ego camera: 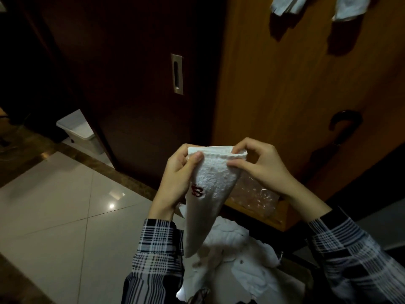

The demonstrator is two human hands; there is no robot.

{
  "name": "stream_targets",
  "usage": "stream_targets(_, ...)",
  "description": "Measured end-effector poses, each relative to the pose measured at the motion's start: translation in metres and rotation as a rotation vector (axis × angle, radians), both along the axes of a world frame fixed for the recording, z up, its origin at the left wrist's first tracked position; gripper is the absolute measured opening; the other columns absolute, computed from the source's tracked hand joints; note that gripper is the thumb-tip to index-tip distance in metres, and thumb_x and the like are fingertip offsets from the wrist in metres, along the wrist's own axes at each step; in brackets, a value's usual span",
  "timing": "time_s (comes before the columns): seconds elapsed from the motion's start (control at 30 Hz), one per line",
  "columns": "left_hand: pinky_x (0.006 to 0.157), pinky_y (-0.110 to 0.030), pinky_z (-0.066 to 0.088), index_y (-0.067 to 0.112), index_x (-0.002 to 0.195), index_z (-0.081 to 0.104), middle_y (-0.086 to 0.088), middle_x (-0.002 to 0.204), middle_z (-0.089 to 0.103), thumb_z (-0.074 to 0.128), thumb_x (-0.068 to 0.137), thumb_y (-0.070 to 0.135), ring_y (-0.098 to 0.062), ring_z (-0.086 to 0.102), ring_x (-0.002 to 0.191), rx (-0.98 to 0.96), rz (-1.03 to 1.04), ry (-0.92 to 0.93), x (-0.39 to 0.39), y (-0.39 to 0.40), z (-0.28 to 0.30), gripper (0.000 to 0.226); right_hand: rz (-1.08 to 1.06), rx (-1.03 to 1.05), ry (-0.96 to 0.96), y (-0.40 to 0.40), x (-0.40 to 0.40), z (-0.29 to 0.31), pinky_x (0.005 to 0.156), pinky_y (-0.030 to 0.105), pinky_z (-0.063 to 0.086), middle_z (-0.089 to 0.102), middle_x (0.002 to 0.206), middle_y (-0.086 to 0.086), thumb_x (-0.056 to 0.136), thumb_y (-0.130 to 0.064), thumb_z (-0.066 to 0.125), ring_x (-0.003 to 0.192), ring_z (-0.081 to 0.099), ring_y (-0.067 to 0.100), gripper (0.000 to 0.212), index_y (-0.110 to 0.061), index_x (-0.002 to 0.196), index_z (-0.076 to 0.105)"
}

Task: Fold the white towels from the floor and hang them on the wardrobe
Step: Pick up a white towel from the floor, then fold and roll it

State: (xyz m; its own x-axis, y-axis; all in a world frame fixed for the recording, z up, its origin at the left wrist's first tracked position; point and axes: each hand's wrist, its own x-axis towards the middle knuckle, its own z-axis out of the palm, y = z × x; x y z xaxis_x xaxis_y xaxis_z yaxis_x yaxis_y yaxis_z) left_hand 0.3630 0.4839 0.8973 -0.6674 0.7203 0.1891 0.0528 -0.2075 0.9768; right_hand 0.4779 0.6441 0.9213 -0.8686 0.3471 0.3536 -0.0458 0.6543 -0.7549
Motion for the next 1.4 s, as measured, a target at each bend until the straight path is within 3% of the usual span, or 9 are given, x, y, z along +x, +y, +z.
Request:
stream_targets(0.17, 0.072, -0.025, 0.051, 0.026, 0.099, 0.06, 0.012, 0.091, 0.067, 0.052, 0.096, 0.021, -0.004, 0.064, 0.086, -0.059, 0.11, 0.263, -0.004, -0.002, -0.003, 0.01, -0.049, -0.089, 0.117, -0.007, 0.0, 0.0, 0.073, 0.012, 0.047, 0.064, 0.087, -0.015, 0.076, -0.004, 0.076, 0.082, 0.063, -0.005, 0.032, -0.029, 0.087, 0.059)
stream_targets(0.33, 0.067, -0.044, 0.052, 0.038, 0.096, 0.055, 0.016, 0.09, 0.063, 0.043, 0.087, 0.053, -0.009, 0.062, 0.076, -0.15, 0.288, 0.459, 0.0, 0.0, -0.006, 0.021, 0.039, -0.511, 0.065, -0.009, 0.003, -0.002, 0.069, 0.017, 0.053, 0.07, 0.09, -0.005, 0.074, -0.006, 0.073, 0.084, 0.069, 0.005, 0.047, -0.026, 0.113, 0.055)
stream_targets(0.47, 0.068, -0.038, 0.051, 0.044, 0.093, 0.057, 0.017, 0.087, 0.064, 0.049, 0.089, 0.043, -0.008, 0.061, 0.078, -0.042, 0.247, 0.398, 0.005, 0.005, -0.005, 0.009, 0.158, -0.645, -0.16, -0.009, 0.005, -0.024, 0.072, 0.017, 0.052, 0.074, 0.089, -0.013, 0.073, -0.016, 0.077, 0.086, 0.069, 0.003, 0.031, -0.02, 0.1, 0.063)
stream_targets(0.6, 0.062, -0.022, 0.051, 0.032, 0.104, 0.059, 0.015, 0.088, 0.066, 0.054, 0.091, 0.032, -0.005, 0.063, 0.077, 0.027, 0.175, 0.237, 0.006, 0.005, -0.007, 0.015, 0.12, -0.638, -0.066, -0.015, 0.006, -0.026, 0.067, 0.013, 0.05, 0.073, 0.079, -0.016, 0.077, -0.019, 0.066, 0.077, 0.068, 0.0, 0.014, -0.016, 0.091, 0.065)
stream_targets(0.77, 0.08, -0.022, 0.052, 0.029, 0.122, 0.05, 0.011, 0.109, 0.068, 0.077, 0.059, 0.046, -0.009, 0.064, 0.104, 0.025, -0.091, 0.078, -0.005, -0.005, -0.013, 0.07, 0.129, -0.823, -0.056, -0.015, 0.002, -0.01, 0.072, 0.025, 0.057, 0.075, 0.085, 0.002, 0.08, -0.022, 0.069, 0.081, 0.071, 0.016, 0.019, -0.008, 0.092, 0.066)
stream_targets(0.97, 0.086, -0.04, 0.046, 0.024, 0.089, 0.074, -0.016, 0.098, 0.062, 0.086, 0.048, 0.059, -0.03, 0.059, 0.096, -0.114, -0.377, 0.022, -0.004, -0.011, -0.028, 0.056, 0.142, -1.082, -0.097, -0.012, -0.01, 0.017, 0.093, 0.041, 0.053, 0.069, 0.115, 0.011, 0.073, -0.032, 0.07, 0.109, 0.065, 0.027, 0.051, -0.007, 0.117, 0.06)
stream_targets(1.1, 0.087, -0.028, 0.051, 0.026, 0.104, 0.072, 0.004, 0.103, 0.072, 0.085, 0.05, 0.057, -0.014, 0.066, 0.1, -0.032, -0.405, -0.091, 0.004, -0.01, -0.03, 0.064, 0.188, -1.205, -0.102, -0.011, -0.023, 0.04, 0.077, 0.029, 0.058, 0.073, 0.099, 0.009, 0.076, -0.027, 0.059, 0.09, 0.071, 0.019, 0.04, -0.006, 0.11, 0.062)
stream_targets(1.27, 0.081, -0.016, 0.05, 0.018, 0.117, 0.046, 0.017, 0.102, 0.071, 0.092, 0.035, 0.051, -0.001, 0.065, 0.1, -0.098, -0.431, -0.238, 0.018, -0.008, -0.028, 0.1, 0.143, -1.238, -0.069, -0.003, -0.038, 0.064, 0.069, 0.028, 0.059, 0.073, 0.083, 0.007, 0.089, -0.018, 0.053, 0.077, 0.071, 0.017, 0.019, -0.006, 0.101, 0.063)
stream_targets(1.4, 0.079, -0.015, 0.05, 0.033, 0.098, 0.074, 0.021, 0.098, 0.071, 0.089, 0.035, 0.057, 0.001, 0.065, 0.098, -0.131, -0.422, -0.178, 0.015, -0.005, -0.027, 0.069, 0.035, -1.248, -0.019, 0.011, -0.041, 0.072, 0.068, 0.029, 0.059, 0.073, 0.083, 0.009, 0.093, -0.014, 0.054, 0.074, 0.071, 0.019, 0.015, -0.005, 0.099, 0.064)
